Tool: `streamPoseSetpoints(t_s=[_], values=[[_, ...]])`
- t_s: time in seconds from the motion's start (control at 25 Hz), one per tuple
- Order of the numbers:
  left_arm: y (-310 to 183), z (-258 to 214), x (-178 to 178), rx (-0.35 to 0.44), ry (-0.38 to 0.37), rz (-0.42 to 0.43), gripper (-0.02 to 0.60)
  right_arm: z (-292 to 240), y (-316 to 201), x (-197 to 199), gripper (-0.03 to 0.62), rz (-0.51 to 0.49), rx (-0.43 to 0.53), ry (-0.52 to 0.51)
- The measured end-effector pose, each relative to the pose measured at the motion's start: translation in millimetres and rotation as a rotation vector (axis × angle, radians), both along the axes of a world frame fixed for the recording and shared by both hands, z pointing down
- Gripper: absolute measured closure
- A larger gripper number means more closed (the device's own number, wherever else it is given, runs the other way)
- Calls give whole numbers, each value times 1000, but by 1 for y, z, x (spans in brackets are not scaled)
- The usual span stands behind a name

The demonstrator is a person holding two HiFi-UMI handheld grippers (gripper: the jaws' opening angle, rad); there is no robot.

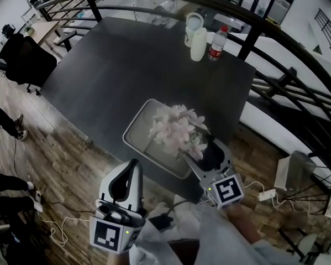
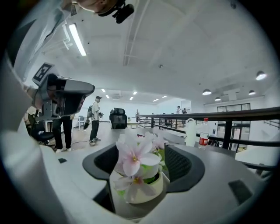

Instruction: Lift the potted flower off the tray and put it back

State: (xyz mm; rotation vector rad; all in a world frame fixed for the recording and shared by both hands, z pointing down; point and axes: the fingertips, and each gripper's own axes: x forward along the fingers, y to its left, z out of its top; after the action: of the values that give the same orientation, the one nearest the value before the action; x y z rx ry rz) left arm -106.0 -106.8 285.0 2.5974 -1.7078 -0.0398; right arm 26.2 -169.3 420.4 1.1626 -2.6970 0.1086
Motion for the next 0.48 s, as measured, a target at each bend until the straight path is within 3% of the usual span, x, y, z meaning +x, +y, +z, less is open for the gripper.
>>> streamPoseSetpoints(t_s=[0.24,0.48], values=[[3,-8,8,20,10,41,583,-33,3,11,268,50,64,-23],[2,-17,13,57,22,72,583,-67,10,18,329,93,116,-68]])
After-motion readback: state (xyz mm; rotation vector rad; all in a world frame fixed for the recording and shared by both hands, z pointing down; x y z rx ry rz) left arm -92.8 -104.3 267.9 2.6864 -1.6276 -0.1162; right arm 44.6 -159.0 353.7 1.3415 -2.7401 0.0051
